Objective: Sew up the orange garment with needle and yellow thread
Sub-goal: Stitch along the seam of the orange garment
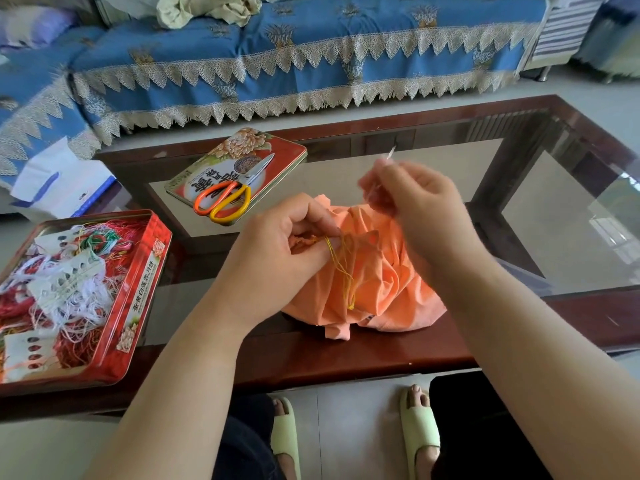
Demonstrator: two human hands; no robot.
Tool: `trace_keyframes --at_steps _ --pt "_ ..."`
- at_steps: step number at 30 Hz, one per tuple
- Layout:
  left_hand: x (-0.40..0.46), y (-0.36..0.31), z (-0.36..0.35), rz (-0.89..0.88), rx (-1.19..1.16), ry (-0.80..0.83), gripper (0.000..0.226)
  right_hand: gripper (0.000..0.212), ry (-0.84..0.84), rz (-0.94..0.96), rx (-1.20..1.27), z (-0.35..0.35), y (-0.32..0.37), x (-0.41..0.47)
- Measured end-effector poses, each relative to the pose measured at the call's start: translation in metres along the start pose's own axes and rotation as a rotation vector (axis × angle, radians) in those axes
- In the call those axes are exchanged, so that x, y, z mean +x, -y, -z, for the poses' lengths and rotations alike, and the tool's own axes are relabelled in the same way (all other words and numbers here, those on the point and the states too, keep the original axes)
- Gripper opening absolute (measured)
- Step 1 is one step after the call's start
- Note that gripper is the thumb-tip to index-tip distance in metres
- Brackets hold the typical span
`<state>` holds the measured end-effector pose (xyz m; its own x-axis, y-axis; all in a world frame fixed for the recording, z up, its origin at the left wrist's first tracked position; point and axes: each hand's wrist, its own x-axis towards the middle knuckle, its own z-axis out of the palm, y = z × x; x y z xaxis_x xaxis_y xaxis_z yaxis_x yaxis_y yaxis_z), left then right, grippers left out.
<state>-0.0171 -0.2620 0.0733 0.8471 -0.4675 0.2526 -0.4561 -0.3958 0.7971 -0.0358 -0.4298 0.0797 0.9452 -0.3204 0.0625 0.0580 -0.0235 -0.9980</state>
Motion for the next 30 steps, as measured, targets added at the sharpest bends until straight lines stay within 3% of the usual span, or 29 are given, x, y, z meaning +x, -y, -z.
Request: trace_keyframes --at_steps 2,4,5,8,10,13,15,17,30 --pt "0.0 0.0 0.0 0.022 -0.003 0.031 0.011 0.037 0.059 -0.076 0.424 0.007 0.004 0.006" --pt "0.001 0.001 0.0 0.03 -0.008 0.046 0.012 0.034 0.186 -0.139 0.549 0.014 0.008 0.01" --pt "0.001 0.0 0.0 0.037 -0.012 0.052 0.012 0.033 0.233 -0.132 0.402 0.018 0.008 0.011" --pt "0.001 0.001 0.002 0.064 -0.005 0.066 0.016 0.038 0.291 -0.025 -0.424 0.026 0.007 0.011" --pt "0.001 0.001 0.003 0.08 0.01 0.084 0.019 0.039 0.375 -0.101 -0.576 0.029 0.004 0.011" --pt "0.001 0.0 0.002 0.11 0.021 0.124 0.02 0.034 0.48 -0.237 -0.161 0.032 0.009 0.011" --pt "0.001 -0.001 0.001 0.133 0.0 0.155 0.019 0.036 0.49 -0.298 0.194 0.034 0.011 0.014" --pt "0.001 -0.003 0.0 0.153 -0.031 0.196 0.016 0.037 0.459 -0.299 0.396 0.036 0.011 0.018" --pt "0.0 -0.006 0.002 0.214 0.01 0.3 0.019 0.036 0.075 -0.045 0.634 0.044 0.012 0.023"
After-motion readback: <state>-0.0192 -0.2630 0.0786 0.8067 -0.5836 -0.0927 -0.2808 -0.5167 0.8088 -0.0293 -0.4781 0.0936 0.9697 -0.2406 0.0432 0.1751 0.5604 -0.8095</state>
